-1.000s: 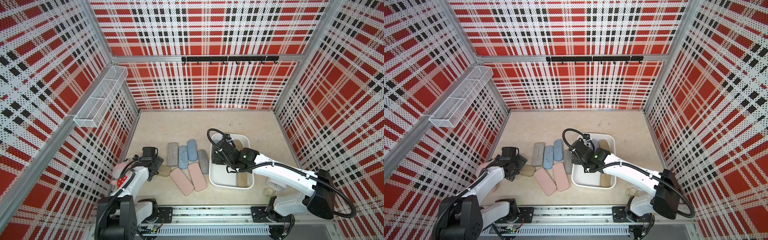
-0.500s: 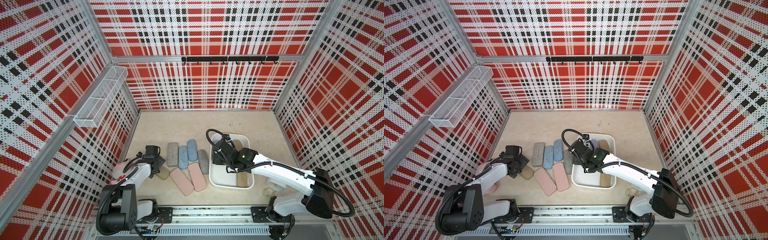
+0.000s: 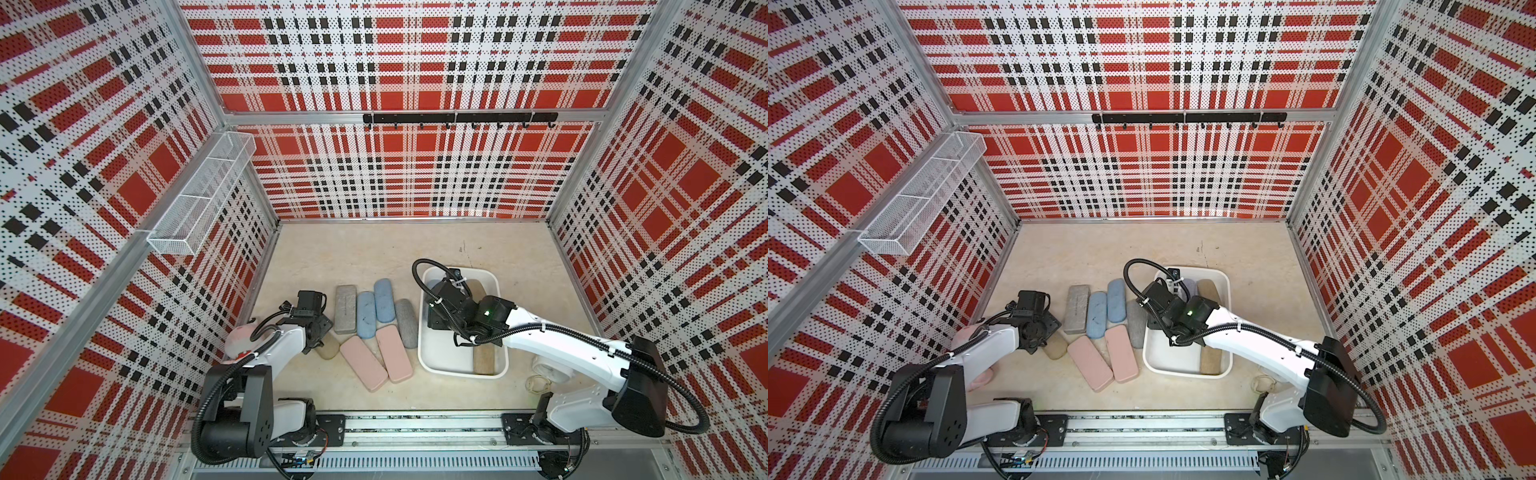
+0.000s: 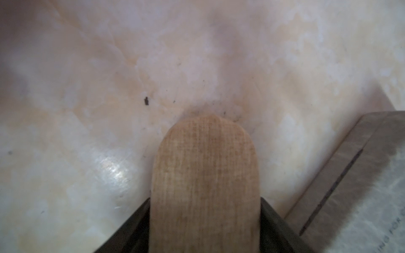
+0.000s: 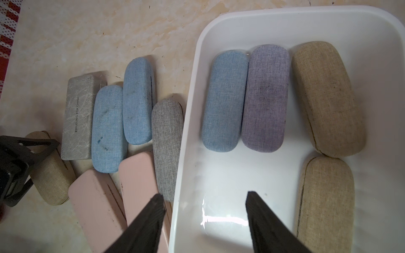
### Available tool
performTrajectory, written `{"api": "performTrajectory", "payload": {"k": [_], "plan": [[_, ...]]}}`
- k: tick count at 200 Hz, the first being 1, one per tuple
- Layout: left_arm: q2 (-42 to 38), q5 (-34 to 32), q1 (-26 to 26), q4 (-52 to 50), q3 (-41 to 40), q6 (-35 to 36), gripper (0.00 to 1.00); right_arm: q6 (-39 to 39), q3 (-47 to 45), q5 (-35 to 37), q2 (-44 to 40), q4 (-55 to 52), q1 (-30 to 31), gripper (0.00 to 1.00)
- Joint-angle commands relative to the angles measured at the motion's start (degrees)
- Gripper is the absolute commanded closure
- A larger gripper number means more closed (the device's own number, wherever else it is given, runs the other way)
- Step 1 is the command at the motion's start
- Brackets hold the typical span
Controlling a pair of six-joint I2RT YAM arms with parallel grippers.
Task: Put the glasses cases into the storage boxes
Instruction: Pick up the glasses case at the center of the board.
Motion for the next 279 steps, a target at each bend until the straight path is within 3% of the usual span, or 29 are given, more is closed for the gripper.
{"api": "performTrajectory", "payload": {"k": [1, 88, 140, 161, 183, 231, 279], "plan": [[0.16, 0.38, -0.82, -2.22, 1.73, 1.44, 0.30, 0.70, 2.12, 1.69, 0.51, -1.43, 0.37, 0.36], [-3.39, -1.73, -2.60, -4.64, 4.90, 3.29, 0.36, 1.60, 2.71, 3.79, -1.34, -3.11, 0.43, 0.36], [-6.40, -2.52, -5.87, -8.90, 14.33, 5.80, 0.37, 2.90, 3.01, 6.36, -4.47, -5.42, -0.03, 0.35], [-5.14, -3.58, -10.86, -11.98, 21.70, 5.85, 0.36, 4.03, 3.20, 7.78, -6.22, -7.62, -1.15, 0.35], [-1.94, -4.25, -20.42, -13.31, 29.21, 5.34, 0.36, 5.26, 1.92, 7.81, -9.09, -8.95, -3.45, 0.36], [10.68, -2.48, -37.62, -13.67, 42.82, 4.01, 0.36, 9.59, -1.65, 7.42, -14.81, -16.29, -10.54, 0.35], [23.22, 0.53, -48.50, -13.66, 52.47, 5.06, 0.35, 12.42, -4.38, 6.34, -17.75, -21.24, -14.53, 0.35]]}}
